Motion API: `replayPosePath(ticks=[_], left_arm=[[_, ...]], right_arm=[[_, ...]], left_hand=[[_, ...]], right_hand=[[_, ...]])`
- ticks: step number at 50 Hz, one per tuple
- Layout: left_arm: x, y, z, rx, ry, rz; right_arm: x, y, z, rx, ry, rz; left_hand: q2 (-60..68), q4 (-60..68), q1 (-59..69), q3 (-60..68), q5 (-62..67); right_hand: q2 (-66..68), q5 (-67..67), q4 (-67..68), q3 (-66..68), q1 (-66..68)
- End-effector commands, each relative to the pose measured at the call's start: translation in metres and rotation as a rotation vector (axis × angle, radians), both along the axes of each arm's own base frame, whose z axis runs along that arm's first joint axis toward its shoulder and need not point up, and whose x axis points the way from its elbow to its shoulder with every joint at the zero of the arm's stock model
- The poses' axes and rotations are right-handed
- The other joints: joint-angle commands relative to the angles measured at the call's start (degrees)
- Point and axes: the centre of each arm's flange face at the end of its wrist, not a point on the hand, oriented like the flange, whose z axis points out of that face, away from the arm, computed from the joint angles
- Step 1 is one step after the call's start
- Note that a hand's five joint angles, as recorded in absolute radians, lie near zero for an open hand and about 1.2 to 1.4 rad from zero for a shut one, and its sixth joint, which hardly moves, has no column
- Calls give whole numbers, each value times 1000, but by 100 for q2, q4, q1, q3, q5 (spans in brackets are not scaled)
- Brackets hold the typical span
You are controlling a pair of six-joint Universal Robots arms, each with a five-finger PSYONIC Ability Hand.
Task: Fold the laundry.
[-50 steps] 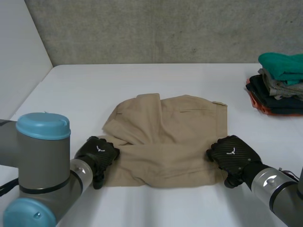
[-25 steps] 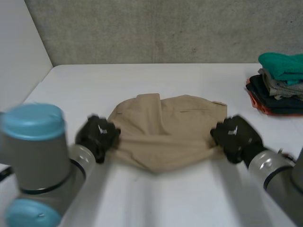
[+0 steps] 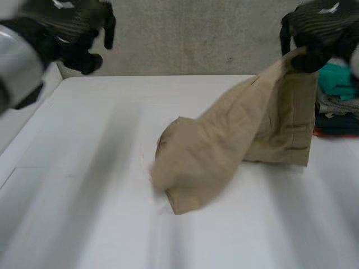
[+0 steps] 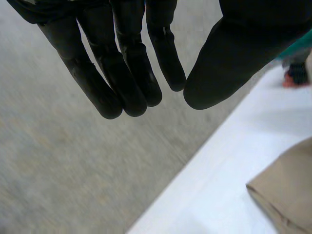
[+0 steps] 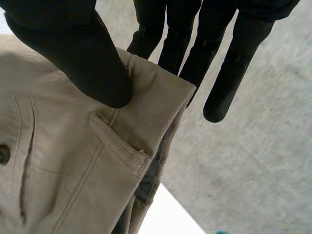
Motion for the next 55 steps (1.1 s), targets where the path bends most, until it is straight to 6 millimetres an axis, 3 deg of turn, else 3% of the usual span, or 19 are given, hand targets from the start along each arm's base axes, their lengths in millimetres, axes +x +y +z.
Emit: replayPosePath(ticks=[1, 2, 4, 7, 9, 19, 23, 32, 35, 39, 42, 44, 47, 51, 54, 55], left_arm=[[-29, -53, -72, 173, -89, 5], [-32, -54, -80, 203, -99, -1], [-38, -46, -100, 311, -120, -17], [-37, -35, -114, 425, -93, -8], [-36, -30, -120, 467, -67, 1], [-40, 4, -174, 686, 14, 10], [-49, 17, -191, 726, 4, -36], [-67, 13, -217, 728, -3, -28], [-75, 16, -223, 761, 4, -32], [-84, 26, -229, 812, 12, -37], [-86, 28, -228, 805, 19, -30], [-85, 23, -223, 777, 34, -15], [-78, 8, -199, 682, 91, 16], [-67, -24, -152, 486, 125, 32], [-64, -47, -129, 349, 116, 35], [-63, -62, -109, 250, 120, 38]], right_arm=[[19, -29, -62, 115, 103, -43], [22, -29, -69, 132, 116, -42], [26, -24, -81, 165, 140, -40], [27, -15, -91, 190, 150, -35], [26, -11, -88, 175, 141, -30], [19, 24, -38, 23, 49, -9], [18, 34, -29, 13, 29, 2], [19, 60, -8, -24, 6, 38], [19, 68, -2, -42, -5, 46], [20, 71, -1, -45, -5, 52], [19, 68, -1, -45, -3, 43], [19, 65, -4, -39, 2, 37], [18, 54, -12, -20, 15, 20], [19, 26, -28, -4, 50, -11], [24, 10, -34, -18, 48, -16], [28, -3, -34, -48, 30, -21]], left_hand=[[1152, 1144, 3547, 1193, 1189], [404, 397, 2800, 446, 441], [-2364, -2371, 32, -2322, -2327], [-4807, -4814, -2411, -4765, -4770], [-5505, -5512, -3110, -5463, -5468], [-4936, -4943, -2541, -4894, -4899], [-4835, -4842, -2439, -4793, -4797], [-4684, -4692, -2289, -4643, -4647], [-4147, -4154, -1751, -4105, -4109], [-1397, -1404, 999, -1355, -1360], [1141, 1133, 3536, 1182, 1178], [1152, 1144, 3547, 1193, 1189], [1152, 1144, 3547, 1193, 1189], [1152, 1144, 3547, 1193, 1189], [1152, 1144, 3547, 1193, 1189], [1152, 1144, 3547, 1193, 1189]], right_hand=[[1277, 1231, 1136, 1207, 1635], [1277, 1231, 1136, 1207, 1635], [1277, 1231, 1136, 1207, 1635], [1277, 1231, 1136, 1207, 1635], [1277, 1231, 1136, 1207, 1635], [1277, 1231, 1136, 1207, 1635], [1277, 1231, 1136, 1207, 1635], [1277, 1231, 1136, 1207, 1635], [1277, 1231, 1136, 1207, 1635], [1277, 1231, 1136, 1207, 1635], [1277, 1231, 1136, 1207, 1635], [1277, 1231, 1136, 1207, 1635], [1277, 1231, 1136, 1207, 1635], [1277, 1231, 1136, 1207, 1635], [1277, 1231, 1136, 1207, 1635], [1277, 1231, 1136, 1207, 1635]])
